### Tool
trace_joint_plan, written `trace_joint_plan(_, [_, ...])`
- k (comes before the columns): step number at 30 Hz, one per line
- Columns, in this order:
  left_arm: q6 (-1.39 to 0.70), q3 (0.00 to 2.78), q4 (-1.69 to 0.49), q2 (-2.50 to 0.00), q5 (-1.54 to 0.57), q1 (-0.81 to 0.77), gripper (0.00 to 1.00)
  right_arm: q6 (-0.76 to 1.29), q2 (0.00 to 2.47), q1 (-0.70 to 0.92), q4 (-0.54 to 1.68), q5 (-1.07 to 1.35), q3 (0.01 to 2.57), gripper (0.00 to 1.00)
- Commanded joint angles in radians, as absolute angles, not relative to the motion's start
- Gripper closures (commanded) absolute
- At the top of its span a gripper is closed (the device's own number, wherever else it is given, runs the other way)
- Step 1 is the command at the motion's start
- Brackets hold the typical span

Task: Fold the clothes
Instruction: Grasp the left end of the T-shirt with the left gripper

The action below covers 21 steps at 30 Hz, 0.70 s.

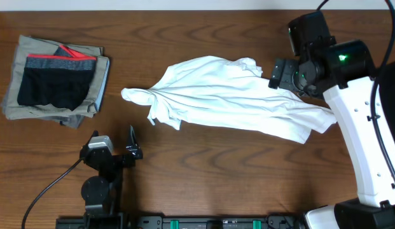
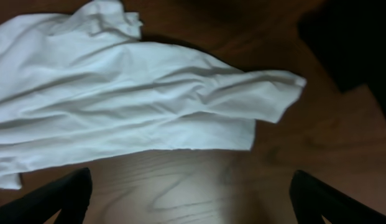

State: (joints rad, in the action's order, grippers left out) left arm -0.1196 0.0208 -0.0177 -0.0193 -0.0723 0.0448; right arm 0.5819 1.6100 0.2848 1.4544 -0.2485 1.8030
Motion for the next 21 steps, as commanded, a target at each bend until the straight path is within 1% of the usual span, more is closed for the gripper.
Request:
trace_joint_plan(1, [-0.168, 0.004, 0.036, -0.018, -0.231, 0.049, 0.02, 0.639, 1.584, 0.275, 1.478, -0.303, 1.795, 0.01])
trace_joint_plan(4, [-0.172, 0.010, 0.148, -0.019, -0.373, 0.049, 0.02, 0.639, 1.584, 0.275, 1.497, -0.303, 1.783, 0.01])
trace_joint_plan(7, [-0.181, 0.060, 0.142, -0.039, -0.408, 0.049, 0.02, 0.639, 1.584, 0.275, 1.495, -0.302, 1.776, 0.01])
trace_joint_plan(10, [-0.180, 0.162, 0.080, -0.120, -0.418, 0.049, 0.02, 0.639, 1.584, 0.275, 1.488, -0.302, 1.776, 0.01])
trace_joint_plan(13, [-0.157, 0.342, -0.061, -0.299, -0.445, 0.049, 0.02, 0.639, 1.584, 0.275, 1.481, -0.279, 1.776, 0.01])
trace_joint_plan(16, [-0.111, 0.528, -0.204, -0.501, -0.554, 0.049, 0.02, 0.639, 1.584, 0.275, 1.481, -0.243, 1.776, 0.01])
trace_joint_plan(19, [-0.110, 0.647, -0.240, -0.676, -0.722, 0.049, 0.02, 0.639, 1.584, 0.275, 1.492, -0.232, 1.776, 0.01])
trace_joint_plan(21, [-0.110, 0.665, -0.247, -0.770, -0.778, 0.049, 0.02, 0.639, 1.584, 0.275, 1.497, -0.232, 1.776, 0.01])
